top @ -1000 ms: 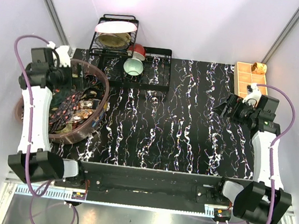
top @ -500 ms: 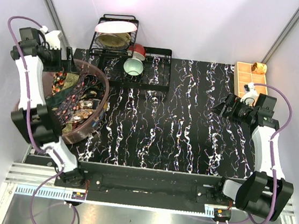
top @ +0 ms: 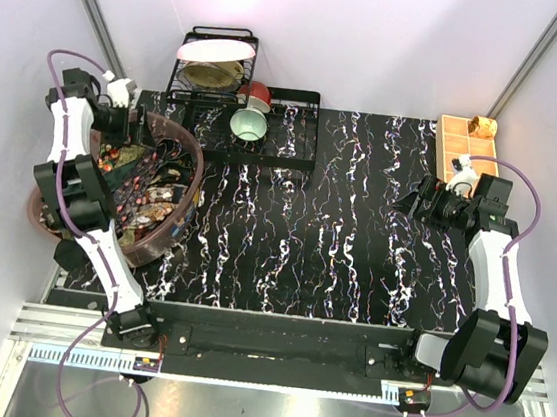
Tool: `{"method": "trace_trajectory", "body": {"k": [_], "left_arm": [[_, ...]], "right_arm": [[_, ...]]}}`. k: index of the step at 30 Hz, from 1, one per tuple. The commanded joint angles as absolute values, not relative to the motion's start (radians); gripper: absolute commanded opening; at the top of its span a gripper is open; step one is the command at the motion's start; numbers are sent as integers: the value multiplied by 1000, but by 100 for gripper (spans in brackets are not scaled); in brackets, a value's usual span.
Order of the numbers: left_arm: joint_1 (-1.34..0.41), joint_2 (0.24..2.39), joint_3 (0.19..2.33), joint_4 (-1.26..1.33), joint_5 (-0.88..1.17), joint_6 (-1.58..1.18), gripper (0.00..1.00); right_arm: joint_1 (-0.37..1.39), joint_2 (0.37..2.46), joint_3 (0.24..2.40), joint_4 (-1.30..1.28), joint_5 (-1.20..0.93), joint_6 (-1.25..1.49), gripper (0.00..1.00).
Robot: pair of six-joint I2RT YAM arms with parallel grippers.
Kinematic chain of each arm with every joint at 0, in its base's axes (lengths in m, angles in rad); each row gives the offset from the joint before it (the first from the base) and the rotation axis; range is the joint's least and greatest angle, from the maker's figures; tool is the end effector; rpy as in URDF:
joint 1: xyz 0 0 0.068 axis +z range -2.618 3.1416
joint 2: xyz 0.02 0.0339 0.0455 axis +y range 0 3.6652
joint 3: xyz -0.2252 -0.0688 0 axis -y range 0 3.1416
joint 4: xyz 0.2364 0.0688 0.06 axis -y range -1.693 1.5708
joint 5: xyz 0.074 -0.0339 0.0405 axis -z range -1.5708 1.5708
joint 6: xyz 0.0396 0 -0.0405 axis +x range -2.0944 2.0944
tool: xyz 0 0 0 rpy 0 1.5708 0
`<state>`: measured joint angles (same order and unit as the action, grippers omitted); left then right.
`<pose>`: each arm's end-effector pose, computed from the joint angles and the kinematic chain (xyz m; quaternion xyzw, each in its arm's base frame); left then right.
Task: Roll the ties
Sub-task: Pick up the tie from the bin.
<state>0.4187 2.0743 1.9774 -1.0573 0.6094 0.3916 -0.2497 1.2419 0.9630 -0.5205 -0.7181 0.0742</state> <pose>0.3864 0.1471 0.2502 0.0494 0.9341 -0.1920 0.2970 0.2617 -0.0398 0.2448 0.0094 0.8774 0.2935 0.3794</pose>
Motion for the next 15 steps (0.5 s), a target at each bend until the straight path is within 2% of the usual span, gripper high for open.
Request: {"method": "trace_trajectory", "body": {"k": [1,10,15], "left_arm": [[414,2109,2022,-1037,684,437,98],[400,2117,1970,-1031,748,482,92],[390,2065,1925,-1029,776,499,82]], "right_arm": [[-255,1253,997,-517,-713,51,100],[-256,1267,1002,-523,-710,45,100],[-258,1270,1000,-525,-710,44,100]]}}
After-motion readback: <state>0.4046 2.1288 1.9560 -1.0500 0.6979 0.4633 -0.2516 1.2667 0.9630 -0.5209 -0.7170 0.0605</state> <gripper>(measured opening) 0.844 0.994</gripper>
